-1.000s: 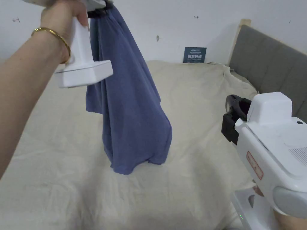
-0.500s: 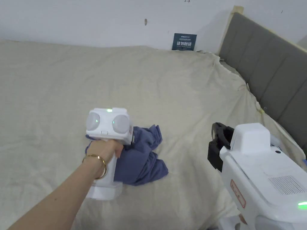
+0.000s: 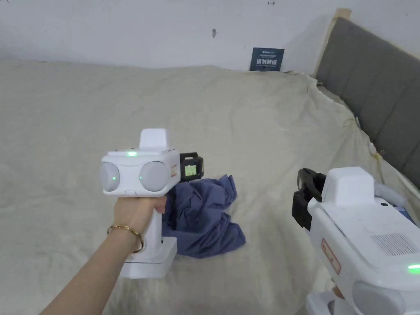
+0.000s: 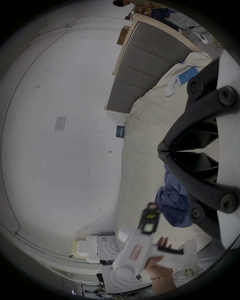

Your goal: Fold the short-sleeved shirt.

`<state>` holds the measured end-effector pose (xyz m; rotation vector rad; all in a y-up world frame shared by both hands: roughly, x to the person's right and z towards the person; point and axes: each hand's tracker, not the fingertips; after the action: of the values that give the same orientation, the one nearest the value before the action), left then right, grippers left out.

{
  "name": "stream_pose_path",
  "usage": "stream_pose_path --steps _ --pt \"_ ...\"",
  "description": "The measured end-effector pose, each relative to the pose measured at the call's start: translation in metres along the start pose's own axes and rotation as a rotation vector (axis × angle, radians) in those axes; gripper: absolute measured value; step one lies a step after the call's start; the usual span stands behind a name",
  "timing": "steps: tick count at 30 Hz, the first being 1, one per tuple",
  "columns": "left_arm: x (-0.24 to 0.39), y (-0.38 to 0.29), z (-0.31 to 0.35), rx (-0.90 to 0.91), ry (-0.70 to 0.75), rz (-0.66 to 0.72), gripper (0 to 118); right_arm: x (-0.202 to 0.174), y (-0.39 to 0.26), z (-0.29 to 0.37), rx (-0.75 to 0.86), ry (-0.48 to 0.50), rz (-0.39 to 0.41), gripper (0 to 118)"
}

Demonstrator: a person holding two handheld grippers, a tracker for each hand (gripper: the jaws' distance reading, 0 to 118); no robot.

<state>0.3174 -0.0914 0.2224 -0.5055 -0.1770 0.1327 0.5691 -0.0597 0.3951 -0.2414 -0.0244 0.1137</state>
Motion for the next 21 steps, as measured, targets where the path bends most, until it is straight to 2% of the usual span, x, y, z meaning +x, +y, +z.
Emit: stream_pose_path --steps 3,5,10,12,13,14,17,18,21 --pt "-0.008 0.019 0.05 0.257 0.136 -0.116 112 -0.004 0.006 -0.008 0.032 -0.001 -0.021 0" --pt "-0.012 0.023 0.077 0.385 0.212 -0.195 112 -0.008 0.01 -0.012 0.062 -0.002 -0.031 0" --pt "-0.029 0.01 0.119 0.461 0.232 -0.232 108 -0.018 0.016 -0.016 0.104 -0.002 -0.061 0" --pt "-0.034 -0.001 0.128 0.469 0.221 -0.241 90 -0.022 0.016 -0.016 0.109 0.003 -0.069 0" --pt "-0.039 -0.008 0.127 0.466 0.228 -0.259 75 -0.024 0.015 -0.016 0.11 0.007 -0.07 0" --pt "-0.042 -0.015 0.128 0.456 0.237 -0.276 52 -0.026 0.014 -0.015 0.109 0.01 -0.067 0" --pt "-0.049 -0.032 0.13 0.42 0.226 -0.258 9 -0.032 0.009 -0.01 0.113 0.026 -0.055 0" --pt "-0.051 -0.035 0.13 0.415 0.218 -0.243 0 -0.034 0.008 -0.009 0.113 0.027 -0.05 0" --pt "-0.056 -0.043 0.132 0.4 0.226 -0.204 0 -0.037 0.003 -0.006 0.105 0.033 -0.041 0"
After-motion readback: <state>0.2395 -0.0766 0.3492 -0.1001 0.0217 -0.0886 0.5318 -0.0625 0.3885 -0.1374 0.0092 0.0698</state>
